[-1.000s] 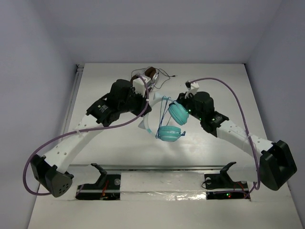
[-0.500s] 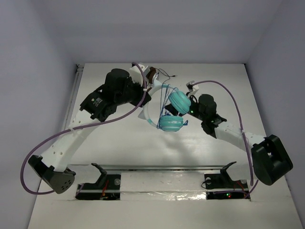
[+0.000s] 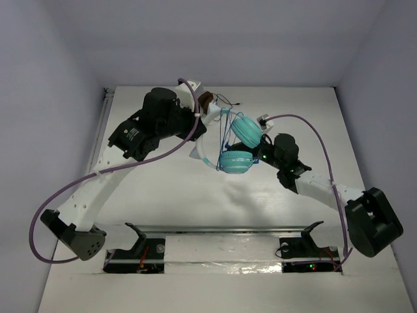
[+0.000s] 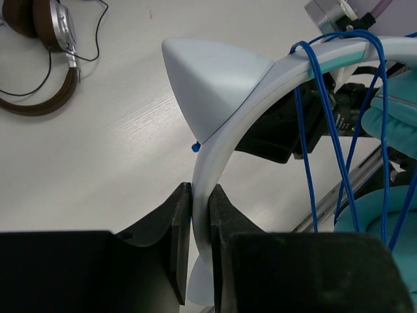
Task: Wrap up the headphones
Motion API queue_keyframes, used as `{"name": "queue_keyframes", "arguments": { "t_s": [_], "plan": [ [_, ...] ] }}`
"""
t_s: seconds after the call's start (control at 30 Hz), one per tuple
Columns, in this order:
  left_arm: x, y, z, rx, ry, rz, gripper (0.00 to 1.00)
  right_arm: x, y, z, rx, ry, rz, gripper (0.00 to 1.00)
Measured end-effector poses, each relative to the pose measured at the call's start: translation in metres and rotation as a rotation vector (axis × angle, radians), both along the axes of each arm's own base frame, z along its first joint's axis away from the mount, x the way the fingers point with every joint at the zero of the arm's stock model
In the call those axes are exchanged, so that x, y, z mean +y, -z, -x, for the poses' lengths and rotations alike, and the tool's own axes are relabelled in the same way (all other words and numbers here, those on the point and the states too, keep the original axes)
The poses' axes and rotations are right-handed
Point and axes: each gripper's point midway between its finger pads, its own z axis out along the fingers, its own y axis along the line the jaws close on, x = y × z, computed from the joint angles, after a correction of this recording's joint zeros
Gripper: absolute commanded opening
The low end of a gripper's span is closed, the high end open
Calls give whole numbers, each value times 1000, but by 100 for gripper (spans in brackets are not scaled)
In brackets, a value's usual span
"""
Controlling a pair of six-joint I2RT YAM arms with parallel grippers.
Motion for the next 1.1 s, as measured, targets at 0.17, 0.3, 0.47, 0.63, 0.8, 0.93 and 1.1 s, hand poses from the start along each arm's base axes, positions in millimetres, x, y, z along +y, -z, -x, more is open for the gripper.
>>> {"name": "queue_keyframes", "arguments": {
  "t_s": [0.17,0.3,0.47,0.63,0.8,0.93,1.1],
  "plan": [
    [3,-17,-4,-29,-37,22,0,-14,-21,10,-33,56,-43,38],
    [6,-20,-6,-34,-60,24,0,-19,-41,19,-73,58,-80,54],
    [7,-19,-6,-26,-70,21,0,-12,-29,22,-46,5,-65,59],
    [8,-21,-5,-26,-70,23,0,-3,-3,18,22,-34,-29,59],
    [8,-21,-5,-22,-71,20,0,11,9,10,49,-81,-30,60],
    [8,-20,-4,-16,-72,20,0,13,10,9,44,-92,-32,61],
    [8,-20,-4,-14,-74,23,0,17,-1,1,10,-93,-39,61]
  ]
}}
